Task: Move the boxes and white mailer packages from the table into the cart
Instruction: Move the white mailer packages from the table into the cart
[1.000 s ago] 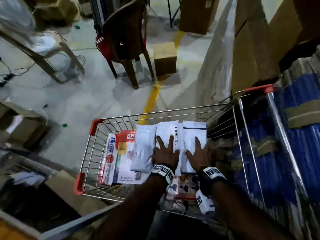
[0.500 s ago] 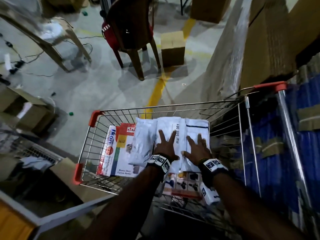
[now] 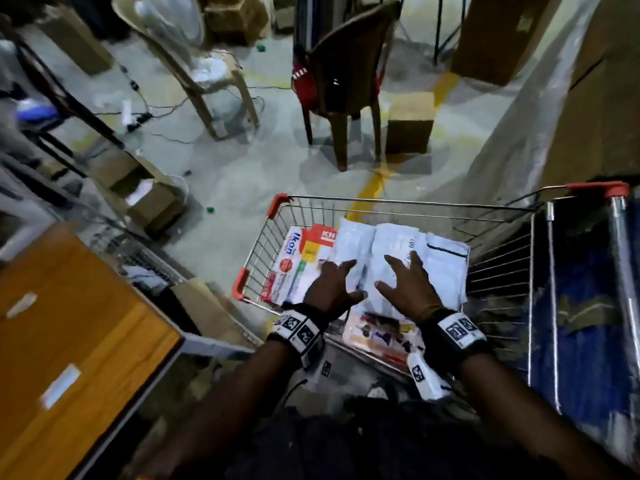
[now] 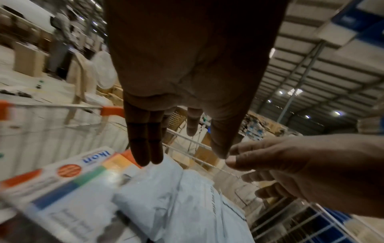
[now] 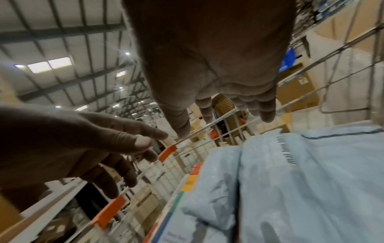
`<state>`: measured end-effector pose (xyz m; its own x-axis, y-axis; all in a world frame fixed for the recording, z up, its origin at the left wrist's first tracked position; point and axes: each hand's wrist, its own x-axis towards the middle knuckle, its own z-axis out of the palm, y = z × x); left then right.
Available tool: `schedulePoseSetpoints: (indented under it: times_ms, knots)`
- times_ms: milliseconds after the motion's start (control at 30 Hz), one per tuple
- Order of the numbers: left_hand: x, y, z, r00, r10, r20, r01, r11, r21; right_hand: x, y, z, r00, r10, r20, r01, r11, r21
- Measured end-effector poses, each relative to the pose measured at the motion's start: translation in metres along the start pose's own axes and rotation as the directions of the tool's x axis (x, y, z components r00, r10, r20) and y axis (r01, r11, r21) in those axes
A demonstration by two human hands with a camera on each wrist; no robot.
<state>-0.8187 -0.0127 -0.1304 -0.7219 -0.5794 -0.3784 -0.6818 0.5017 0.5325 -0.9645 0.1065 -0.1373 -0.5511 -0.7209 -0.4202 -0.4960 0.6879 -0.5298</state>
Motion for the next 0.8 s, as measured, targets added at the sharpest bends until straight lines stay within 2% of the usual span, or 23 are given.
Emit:
schedulePoseSetpoints:
  times_ms: [100, 233, 400, 467, 533, 633, 800]
  knots:
    - [-0.06, -0.039, -0.022, 0.992, -0.018, -0.125, 0.011, 0.999, -0.051, -0.028, -0.038, 0.016, 0.996, -0.089, 0.006, 0.089, 0.996, -0.009]
    - [-0.152, -0.097, -0.029, 0.955, -0.124, -0.271, 0.095, 0.989, -0.117, -0.072, -0.096, 0.05, 0.971, -0.237, 0.04, 0.237, 0.971, -0.006]
    - [-0.265, -0.149, -0.021, 0.907, -0.307, -0.287, 0.241, 0.939, -0.244, -0.142, -0.16, 0.108, 0.897, -0.431, 0.103, 0.435, 0.9, -0.019]
    - [-0.319, -0.174, -0.015, 0.873, -0.364, -0.325, 0.259, 0.91, -0.325, -0.176, -0.186, 0.141, 0.853, -0.499, 0.153, 0.51, 0.86, -0.039]
    - [-0.373, -0.194, -0.015, 0.825, -0.408, -0.39, 0.267, 0.891, -0.367, -0.213, -0.213, 0.169, 0.815, -0.537, 0.219, 0.56, 0.826, -0.057]
    - [-0.448, -0.224, -0.011, 0.752, -0.511, -0.415, 0.329, 0.838, -0.435, -0.264, -0.253, 0.21, 0.729, -0.605, 0.321, 0.648, 0.761, -0.038]
    - [-0.554, -0.266, 0.001, 0.567, -0.69, -0.449, 0.421, 0.712, -0.563, -0.34, -0.312, 0.269, 0.561, -0.714, 0.418, 0.782, 0.624, 0.017]
